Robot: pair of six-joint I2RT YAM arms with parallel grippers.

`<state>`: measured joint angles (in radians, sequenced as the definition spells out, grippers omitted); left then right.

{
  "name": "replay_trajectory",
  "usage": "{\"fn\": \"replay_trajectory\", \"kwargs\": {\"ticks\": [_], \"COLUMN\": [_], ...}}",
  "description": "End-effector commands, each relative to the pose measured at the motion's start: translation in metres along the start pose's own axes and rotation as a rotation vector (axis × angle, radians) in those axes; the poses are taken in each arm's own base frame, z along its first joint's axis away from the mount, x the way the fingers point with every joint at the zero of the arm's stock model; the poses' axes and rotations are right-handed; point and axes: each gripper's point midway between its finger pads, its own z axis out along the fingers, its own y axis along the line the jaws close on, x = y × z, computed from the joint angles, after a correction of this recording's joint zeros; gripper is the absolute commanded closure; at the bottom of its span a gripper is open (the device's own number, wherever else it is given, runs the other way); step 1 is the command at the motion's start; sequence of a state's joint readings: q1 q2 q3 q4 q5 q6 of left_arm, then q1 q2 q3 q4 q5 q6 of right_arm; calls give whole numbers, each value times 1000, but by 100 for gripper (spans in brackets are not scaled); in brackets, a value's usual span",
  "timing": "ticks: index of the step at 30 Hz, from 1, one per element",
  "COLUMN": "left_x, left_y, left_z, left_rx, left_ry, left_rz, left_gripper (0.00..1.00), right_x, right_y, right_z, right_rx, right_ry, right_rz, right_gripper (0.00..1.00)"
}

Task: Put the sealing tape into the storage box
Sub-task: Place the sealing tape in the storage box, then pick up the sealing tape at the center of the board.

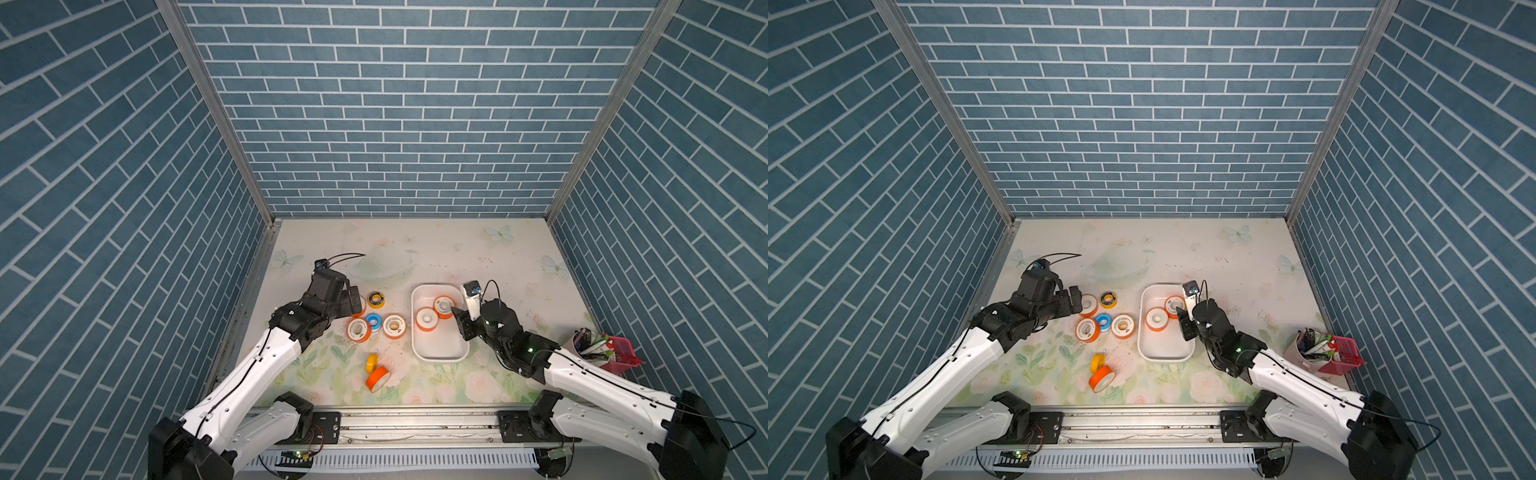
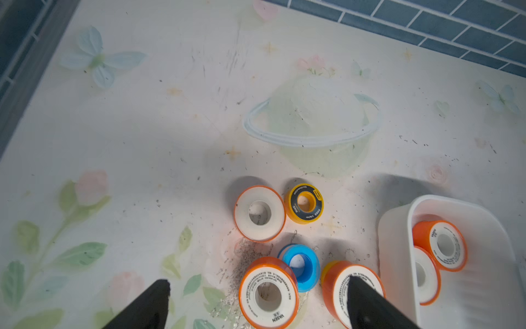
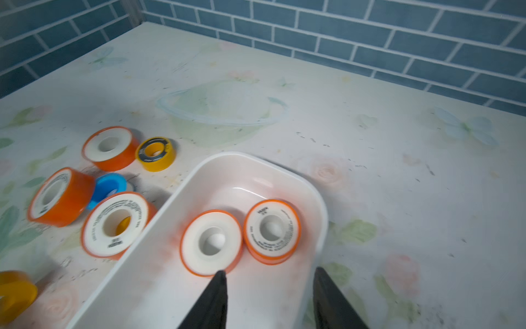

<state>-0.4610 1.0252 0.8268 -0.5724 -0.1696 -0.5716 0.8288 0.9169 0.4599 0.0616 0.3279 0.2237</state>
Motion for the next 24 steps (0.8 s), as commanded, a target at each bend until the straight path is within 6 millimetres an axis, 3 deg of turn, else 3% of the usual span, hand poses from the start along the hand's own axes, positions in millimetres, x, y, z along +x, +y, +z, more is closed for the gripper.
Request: {"fn": "replay_trajectory", "kwargs": {"ticks": [1, 4, 6, 17, 24], "left_x": [21, 36, 44, 83, 96], "left_y": [-3, -4, -5, -17, -8], "left_z": [19, 31, 38, 65, 76], "left_rx": [25, 32, 34, 123, 69], "left_ry": [68, 119, 138, 235, 274], "left_rz": [-62, -82, -91, -135, -125], "left_gripper": [0, 0, 0, 0, 0], "right_x": [-19, -7, -1, 7, 8], "right_y": [-44, -61, -67, -69, -69], "right_z": [-16, -23, -25, -24, -24], "right_rx": [190, 233, 246, 249, 248], "right_ry": [-171, -217, -226, -211, -207], "right_rz": [114, 151, 168, 169, 168], "right_gripper": [43, 34, 33, 30, 30]}}
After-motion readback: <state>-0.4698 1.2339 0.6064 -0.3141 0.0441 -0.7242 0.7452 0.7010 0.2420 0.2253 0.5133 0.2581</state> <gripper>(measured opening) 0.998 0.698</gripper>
